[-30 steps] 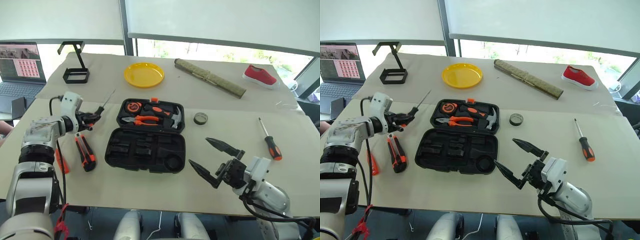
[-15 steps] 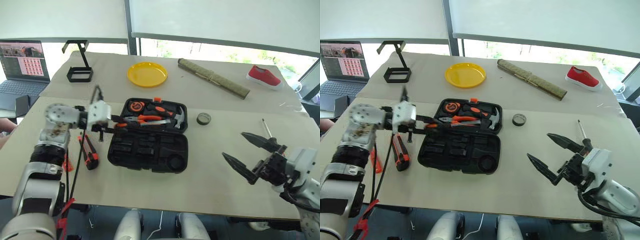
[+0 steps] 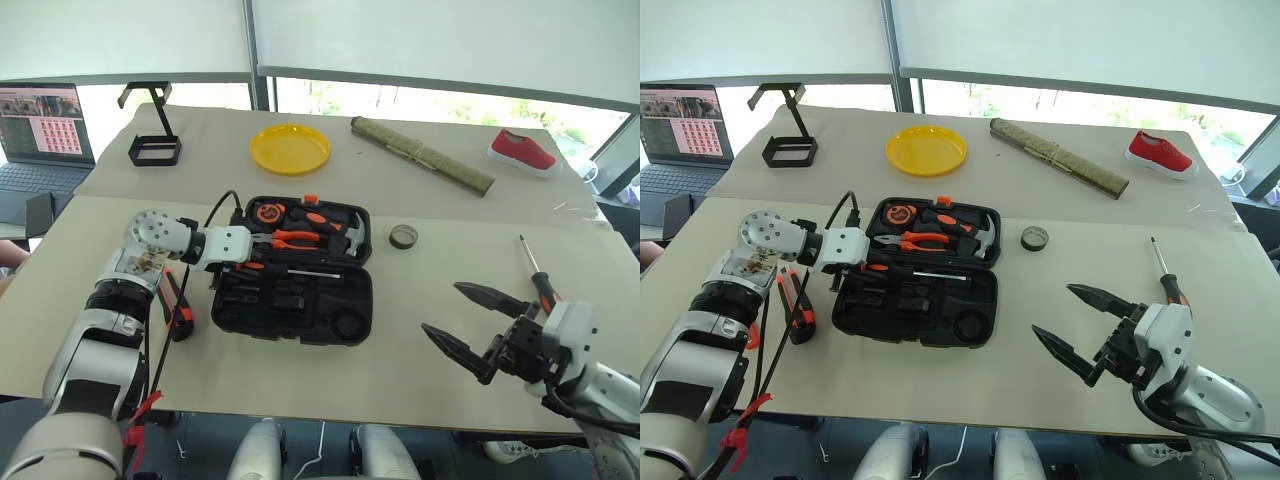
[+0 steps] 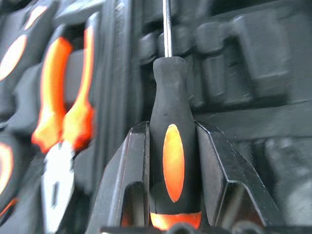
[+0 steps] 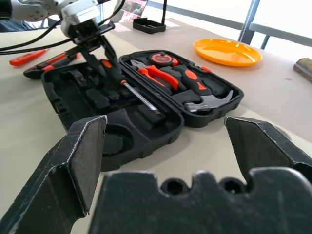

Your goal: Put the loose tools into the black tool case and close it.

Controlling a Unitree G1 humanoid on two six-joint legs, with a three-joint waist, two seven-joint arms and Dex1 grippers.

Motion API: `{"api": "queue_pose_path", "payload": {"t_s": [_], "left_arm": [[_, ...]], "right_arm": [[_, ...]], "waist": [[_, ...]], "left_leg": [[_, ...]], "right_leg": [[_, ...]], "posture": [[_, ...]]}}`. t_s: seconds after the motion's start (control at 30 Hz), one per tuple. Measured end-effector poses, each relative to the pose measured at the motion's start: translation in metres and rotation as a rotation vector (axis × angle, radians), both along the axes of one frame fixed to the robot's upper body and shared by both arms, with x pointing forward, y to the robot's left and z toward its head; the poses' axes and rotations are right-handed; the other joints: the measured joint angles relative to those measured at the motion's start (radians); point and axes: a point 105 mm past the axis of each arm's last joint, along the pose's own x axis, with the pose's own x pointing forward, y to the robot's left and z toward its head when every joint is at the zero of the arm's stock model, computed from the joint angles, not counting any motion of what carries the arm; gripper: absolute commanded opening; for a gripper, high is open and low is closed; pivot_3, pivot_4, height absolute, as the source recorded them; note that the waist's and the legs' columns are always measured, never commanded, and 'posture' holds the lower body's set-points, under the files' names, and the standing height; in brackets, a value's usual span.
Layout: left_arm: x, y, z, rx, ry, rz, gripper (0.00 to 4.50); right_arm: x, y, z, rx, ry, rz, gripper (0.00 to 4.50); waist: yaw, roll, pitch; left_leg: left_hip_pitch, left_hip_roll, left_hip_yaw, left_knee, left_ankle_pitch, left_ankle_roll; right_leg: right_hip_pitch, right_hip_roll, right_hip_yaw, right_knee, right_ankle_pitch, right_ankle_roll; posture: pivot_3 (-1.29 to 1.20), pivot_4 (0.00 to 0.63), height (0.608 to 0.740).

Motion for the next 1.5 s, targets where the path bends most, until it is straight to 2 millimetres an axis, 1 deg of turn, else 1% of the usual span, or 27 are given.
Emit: {"api": "queue_pose_path", "payload": {"t_s": [0.1,0.2,0.33,0.4,0.43,0.47,0.5,0.53,0.57,0.6,0.63,0.7,0.83,0.87,0.9,0.93,1.0,1.2,1.23,1.3,1.43,1.5], "left_arm": [[0.002,0.000,0.001,0.011,-0.001,0.004,0.88],[0.003,0.000,0.002,0.035,-0.013,-0.003,0.88],[0.003,-0.001,-0.002,0.064,-0.016,-0.010,0.88],[0.002,-0.002,-0.003,0.060,-0.001,-0.014,1.89],[0.001,-0.004,-0.005,0.063,0.014,-0.020,2.07],[0.001,-0.005,-0.004,0.052,0.017,-0.026,2.40],[0.000,-0.007,-0.002,0.044,0.014,-0.033,2.83],[-0.001,-0.009,-0.003,0.038,0.015,-0.043,3.07],[-0.001,-0.011,-0.003,0.028,0.016,-0.047,3.49],[-0.002,-0.011,-0.004,0.017,0.020,-0.047,3.69],[-0.001,-0.012,-0.003,-0.004,0.013,-0.041,4.15],[0.001,-0.012,0.003,-0.054,-0.001,-0.020,4.15],[0.005,-0.018,0.022,-0.267,0.026,0.020,4.15],[0.005,-0.019,0.025,-0.303,0.030,0.023,3.61],[0.006,-0.019,0.028,-0.335,0.036,0.030,3.51],[0.005,-0.019,0.028,-0.356,0.041,0.038,3.02],[0.005,-0.017,0.024,-0.370,0.062,0.058,2.38],[0.004,-0.015,-0.005,-0.399,0.148,0.140,0.14],[0.004,-0.015,-0.007,-0.401,0.158,0.151,0.02],[0.004,-0.015,-0.012,-0.391,0.170,0.161,0.02],[0.003,-0.017,-0.015,-0.369,0.160,0.159,0.02],[0.002,-0.021,-0.019,-0.349,0.158,0.153,0.02]], "right_arm": [[-0.003,0.001,-0.003,0.010,0.018,-0.003,4.50],[-0.005,0.004,-0.003,0.012,0.017,0.004,4.50],[-0.005,0.004,-0.004,0.012,0.034,0.001,4.50],[-0.006,0.006,-0.004,0.012,0.038,0.007,4.50],[-0.006,0.007,-0.004,0.011,0.041,0.009,4.50],[-0.006,0.007,-0.005,0.011,0.044,0.011,4.50],[-0.006,0.008,-0.005,0.012,0.045,0.013,4.50],[-0.006,0.009,-0.005,0.012,0.045,0.015,4.50],[-0.006,0.009,-0.005,0.013,0.045,0.016,4.50],[-0.007,0.009,-0.005,0.016,0.045,0.017,4.50],[-0.007,0.010,-0.005,0.018,0.047,0.018,4.50],[-0.007,0.011,-0.005,0.023,0.047,0.024,4.50],[-0.008,0.014,-0.007,0.037,0.054,0.033,4.50],[-0.008,0.014,-0.007,0.041,0.054,0.032,4.50],[-0.008,0.015,-0.007,0.048,0.053,0.031,4.50],[-0.008,0.015,-0.007,0.051,0.054,0.031,4.50],[-0.008,0.015,-0.008,0.057,0.055,0.028,4.50],[-0.007,0.016,-0.008,0.076,0.053,0.022,4.50],[-0.007,0.016,-0.008,0.077,0.052,0.022,4.50],[-0.007,0.016,-0.008,0.081,0.050,0.022,4.50],[-0.007,0.016,-0.008,0.084,0.049,0.021,4.50],[-0.006,0.017,-0.008,0.083,0.047,0.020,4.50]], "waist": [[0.001,0.000,0.000],[0.001,0.000,0.000],[0.002,0.000,0.000],[0.002,0.000,0.000],[0.002,0.000,0.000],[0.002,0.000,0.000],[0.004,0.000,0.000],[0.005,0.000,0.000],[0.006,0.001,0.000],[0.006,0.001,0.000],[0.007,0.000,0.000],[0.008,0.001,0.000],[0.008,0.001,0.000],[0.008,0.000,0.000],[0.008,0.001,0.000],[0.008,0.001,0.000],[0.004,0.001,0.000],[0.003,0.001,0.000],[0.003,0.001,0.000],[0.003,0.001,0.000],[0.004,0.001,-0.001],[0.005,0.003,-0.002]], "left_leg": [[0.000,0.000,0.000,0.000,0.000,0.000],[0.001,0.000,0.000,0.000,0.000,0.000],[0.002,0.000,0.000,0.000,0.000,0.000],[0.003,0.000,0.000,0.000,0.000,0.000],[0.003,0.000,0.000,0.000,0.000,0.000],[0.003,0.000,0.000,0.000,0.000,0.000],[0.003,0.000,0.000,0.000,0.000,0.000],[0.003,0.000,0.000,0.001,0.000,0.000],[0.003,0.000,0.000,0.001,0.000,0.000],[0.004,0.000,-0.001,0.001,0.000,0.000],[0.003,0.000,-0.001,0.002,0.000,0.000],[0.003,0.000,-0.001,0.002,0.000,0.000],[0.002,0.000,-0.002,0.003,0.000,0.000],[0.002,0.000,-0.002,0.003,0.000,0.000],[0.003,0.000,-0.002,0.003,0.000,0.000],[0.003,0.000,-0.002,0.003,0.000,0.000],[0.003,0.000,-0.002,0.003,0.000,0.000],[0.003,0.000,-0.002,0.003,0.000,0.000],[0.003,0.000,-0.002,0.003,0.000,0.000],[0.003,0.000,-0.002,0.003,0.000,0.000],[0.005,0.000,-0.002,0.003,0.000,0.000],[0.007,0.000,-0.002,0.003,-0.001,0.001]], "right_leg": [[0.000,0.000,0.000,0.000,0.000,0.000],[0.001,0.000,0.000,0.000,0.000,0.000],[0.003,0.000,0.000,0.000,0.000,0.000],[0.003,0.000,0.000,0.000,0.000,0.000],[0.004,0.000,-0.001,0.000,0.000,0.000],[0.004,0.000,-0.001,0.000,0.000,0.000],[0.004,0.000,-0.001,0.000,0.000,0.000],[0.005,0.000,-0.001,0.000,0.000,0.000],[0.005,-0.001,-0.001,0.000,0.000,0.000],[0.005,0.000,-0.001,0.000,0.000,0.000],[0.005,0.000,-0.001,0.000,0.000,0.000],[0.005,0.000,-0.001,0.000,0.000,0.000],[0.005,0.000,-0.002,0.000,0.000,0.000],[0.005,0.000,-0.002,0.000,0.000,0.000],[0.005,0.000,-0.002,0.000,0.000,0.000],[0.005,0.000,-0.002,0.000,0.000,0.000],[0.005,0.000,-0.002,0.000,0.000,0.000],[0.005,0.000,-0.002,0.000,0.000,0.000],[0.005,0.000,-0.002,0.000,0.000,0.000],[0.005,0.000,-0.002,0.000,0.000,0.000],[0.008,0.000,-0.002,0.000,0.000,0.000],[0.009,0.000,-0.001,0.000,0.000,0.000]], "posture": [[0.00,0.150,0.740],[0.00,0.150,0.740],[0.00,0.150,0.740],[0.00,0.150,0.740],[0.00,0.150,0.740],[0.00,0.150,0.740],[0.00,0.150,0.740],[0.00,0.150,0.740],[0.00,0.150,0.740],[0.00,0.150,0.740],[0.00,0.150,0.740],[0.00,0.150,0.740],[0.00,0.150,0.740],[0.00,0.150,0.740],[0.00,0.150,0.740],[0.00,0.150,0.740],[0.00,0.150,0.740],[0.00,0.150,0.740],[0.00,0.150,0.740],[0.00,0.150,0.740],[0.00,0.150,0.740],[0.00,0.150,0.740]]}}
